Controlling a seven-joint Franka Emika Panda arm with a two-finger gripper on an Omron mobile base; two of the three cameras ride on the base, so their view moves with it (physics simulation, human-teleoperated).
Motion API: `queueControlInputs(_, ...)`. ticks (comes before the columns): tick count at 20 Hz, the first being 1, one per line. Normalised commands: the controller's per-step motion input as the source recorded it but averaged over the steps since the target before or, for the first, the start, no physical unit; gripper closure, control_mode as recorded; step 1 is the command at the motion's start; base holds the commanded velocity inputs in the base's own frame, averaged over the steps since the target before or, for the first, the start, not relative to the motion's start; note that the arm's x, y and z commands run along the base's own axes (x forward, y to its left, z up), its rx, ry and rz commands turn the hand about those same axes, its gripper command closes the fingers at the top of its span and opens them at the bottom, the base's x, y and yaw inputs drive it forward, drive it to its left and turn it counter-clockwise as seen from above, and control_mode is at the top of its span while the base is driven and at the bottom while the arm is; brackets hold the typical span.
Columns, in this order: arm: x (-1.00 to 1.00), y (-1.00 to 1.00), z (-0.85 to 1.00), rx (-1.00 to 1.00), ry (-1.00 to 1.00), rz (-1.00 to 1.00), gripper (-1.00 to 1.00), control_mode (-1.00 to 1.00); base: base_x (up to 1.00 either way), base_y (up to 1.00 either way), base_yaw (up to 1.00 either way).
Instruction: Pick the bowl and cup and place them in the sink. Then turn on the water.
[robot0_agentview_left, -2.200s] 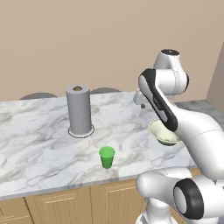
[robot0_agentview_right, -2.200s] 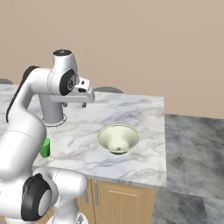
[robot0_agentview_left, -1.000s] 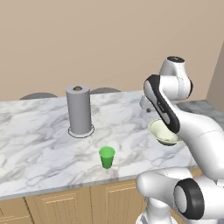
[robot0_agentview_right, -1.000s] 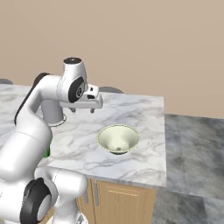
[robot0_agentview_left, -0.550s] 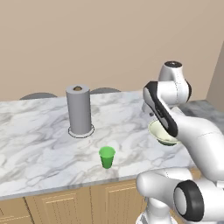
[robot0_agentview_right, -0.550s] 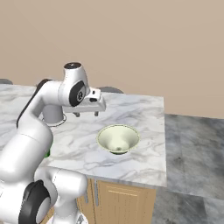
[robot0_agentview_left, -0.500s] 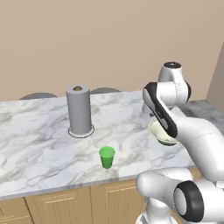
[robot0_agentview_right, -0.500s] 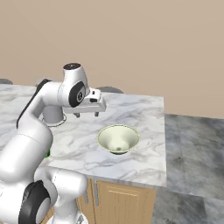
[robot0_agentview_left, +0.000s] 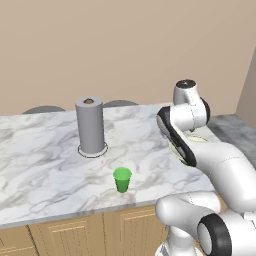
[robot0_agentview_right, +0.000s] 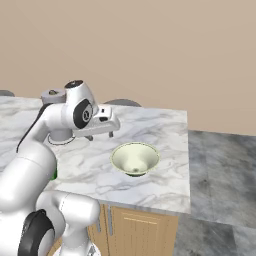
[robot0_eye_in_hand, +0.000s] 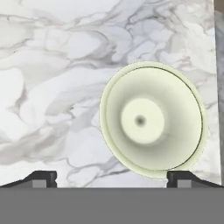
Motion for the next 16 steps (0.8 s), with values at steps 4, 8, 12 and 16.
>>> queueControlInputs(4,0.00,0.00,-0.12,-0.09,0.00,0.00,-1.00,-1.00,0.00,0.00,0.00)
queueControlInputs(8,0.00,0.00,-0.09,-0.09,0.00,0.00,-1.00,-1.00,0.00,0.00,0.00)
queueControlInputs(12,0.00,-0.01,-0.08,-0.07,0.00,0.00,-1.00,-1.00,0.00,0.00,0.00)
queueControlInputs(16,0.00,0.00,-0.22,-0.09,0.00,0.00,-1.00,-1.00,0.00,0.00,0.00)
